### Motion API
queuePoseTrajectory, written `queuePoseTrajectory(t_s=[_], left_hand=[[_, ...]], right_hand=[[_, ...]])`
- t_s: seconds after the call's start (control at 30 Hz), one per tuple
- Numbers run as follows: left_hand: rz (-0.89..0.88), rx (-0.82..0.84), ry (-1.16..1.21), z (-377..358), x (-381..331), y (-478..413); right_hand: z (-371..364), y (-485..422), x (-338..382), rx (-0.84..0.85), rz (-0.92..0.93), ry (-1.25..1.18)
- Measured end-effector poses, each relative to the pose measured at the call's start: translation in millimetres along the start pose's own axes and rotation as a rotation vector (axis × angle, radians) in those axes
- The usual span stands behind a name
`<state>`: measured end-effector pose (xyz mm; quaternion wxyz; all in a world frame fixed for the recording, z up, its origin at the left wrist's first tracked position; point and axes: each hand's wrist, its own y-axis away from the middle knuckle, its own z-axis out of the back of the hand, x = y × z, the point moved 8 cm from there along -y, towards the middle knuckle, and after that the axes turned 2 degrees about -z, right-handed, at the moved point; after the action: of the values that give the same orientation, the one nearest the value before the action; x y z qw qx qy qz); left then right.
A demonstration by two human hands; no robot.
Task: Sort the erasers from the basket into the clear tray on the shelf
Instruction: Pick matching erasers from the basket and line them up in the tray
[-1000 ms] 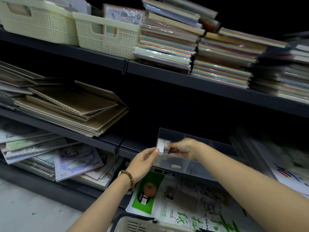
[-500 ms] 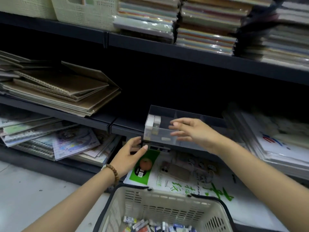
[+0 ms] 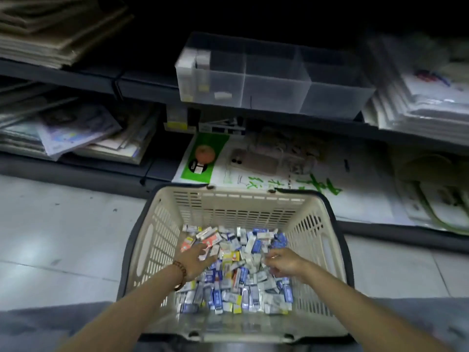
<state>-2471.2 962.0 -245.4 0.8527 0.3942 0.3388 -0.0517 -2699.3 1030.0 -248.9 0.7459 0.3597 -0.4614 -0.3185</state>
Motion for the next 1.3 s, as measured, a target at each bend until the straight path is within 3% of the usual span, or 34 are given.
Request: queuePoseTrajectory(t_s=[0.23, 0.47, 0.83, 1.07, 1.17, 1.3], left_hand=[[0.120, 0.155, 0.089, -56.1, 48.6, -17.8], [0.212, 0.314, 0.097, -92.7, 74.5, -28.2], [0.154, 0.287, 0.037, -95.4, 84.4, -30.7], [0.190, 0.283, 0.058, -97.7, 85.2, -31.0], [0.186, 0.292, 0.056, -97.4, 84.8, -30.6], [0.150, 0.313, 0.017, -94.1, 78.0, -29.7]], right_hand=[[-37.9, -30.6, -67.2, 0.059, -0.110, -0.047], [-95.5, -42.3, -62.9, 0.301, -0.116, 0.046], [-109.1, -63.3, -61.3, -0.007, -0.269, 0.031], [-123.2, -64.3, -55.6, -0.030, -0.247, 0.093], [-124.6, -65.6, -54.6, -0.005, -0.250, -0.008], [-122.5, -59.2, -51.8, 0.150, -0.279, -0.180]])
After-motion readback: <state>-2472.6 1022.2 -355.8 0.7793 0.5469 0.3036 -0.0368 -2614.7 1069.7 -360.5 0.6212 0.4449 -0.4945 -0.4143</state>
